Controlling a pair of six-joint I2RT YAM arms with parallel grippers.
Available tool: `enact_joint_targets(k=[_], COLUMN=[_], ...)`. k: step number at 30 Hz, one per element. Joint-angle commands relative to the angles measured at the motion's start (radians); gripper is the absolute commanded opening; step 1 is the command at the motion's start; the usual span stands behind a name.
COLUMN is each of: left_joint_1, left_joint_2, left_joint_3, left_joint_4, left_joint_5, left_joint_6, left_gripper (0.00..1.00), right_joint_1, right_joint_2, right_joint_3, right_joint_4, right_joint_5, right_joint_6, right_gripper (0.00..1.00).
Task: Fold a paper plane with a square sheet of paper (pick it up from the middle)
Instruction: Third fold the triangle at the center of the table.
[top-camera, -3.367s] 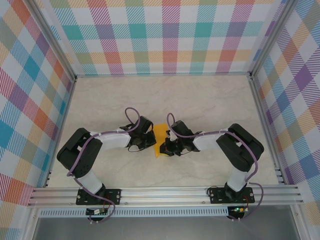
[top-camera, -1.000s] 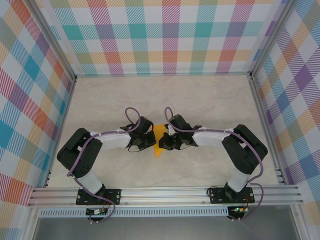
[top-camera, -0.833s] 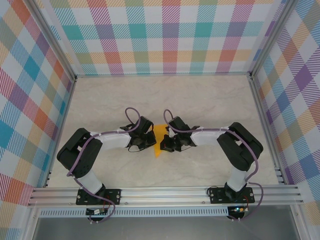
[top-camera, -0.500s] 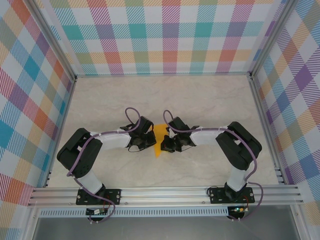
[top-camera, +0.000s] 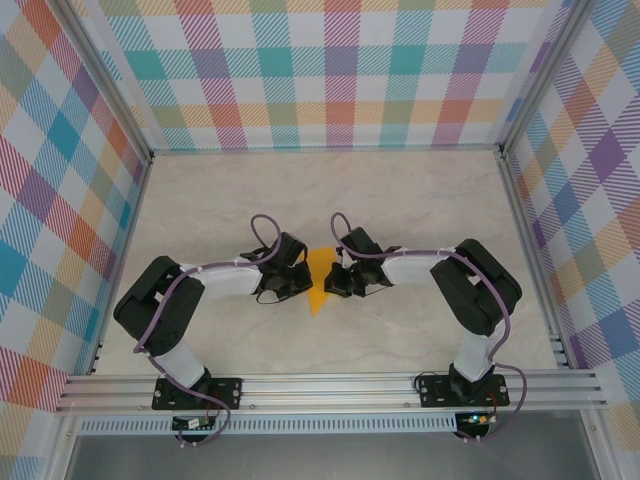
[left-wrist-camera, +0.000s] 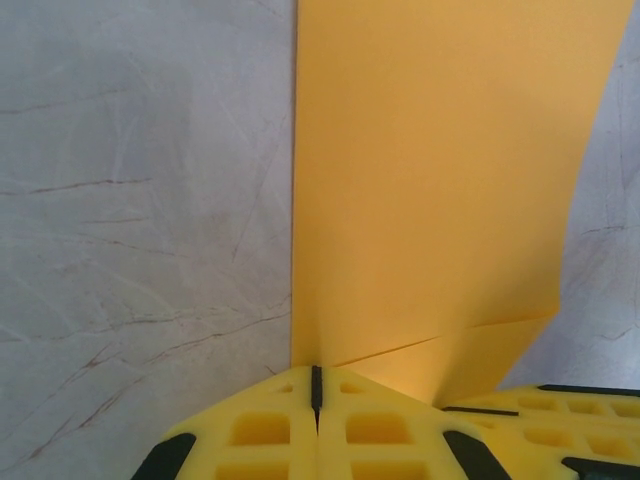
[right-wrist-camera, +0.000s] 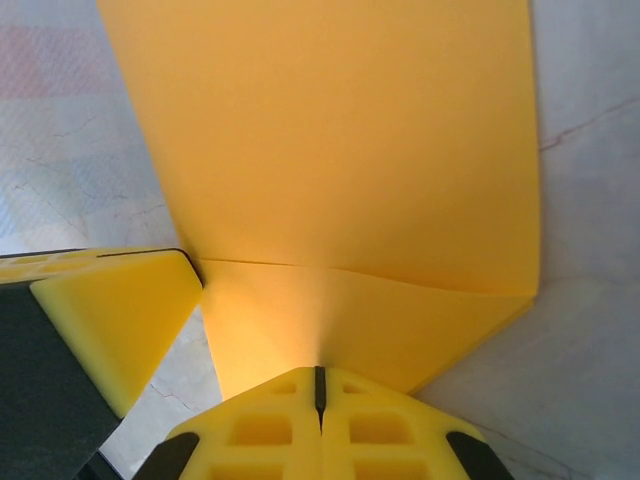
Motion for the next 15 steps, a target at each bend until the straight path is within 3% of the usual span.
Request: enact_joint_targets(k=[1,7,15], left_joint_1=[-0.025,-0.069,-0.133], left_joint_2=[-0.073,-0.25,-0.309], left_joint_3=[-0.01,-0.072,-0.219], left_joint_4=[-0.071,-0.054,0.104], left_joint_5=[-0.024,-0.05,0.026], left_joint_6=[0.033,-0.005,-0.136], left_gripper=[0.0,0.12,0.09], right_joint_1=[0.002,0.004,0.005], right_joint_2=[0.03,0.005,-0.01], right_joint_3=[-0.005,-0.041,-0.055], right_joint_4=[-0.023,0.007,0.045], right_joint_5=[0.006,-0.044,-0.103], right_joint_6=[0.004,0.056,0.129], right_gripper=[0.0,0.0,0.0])
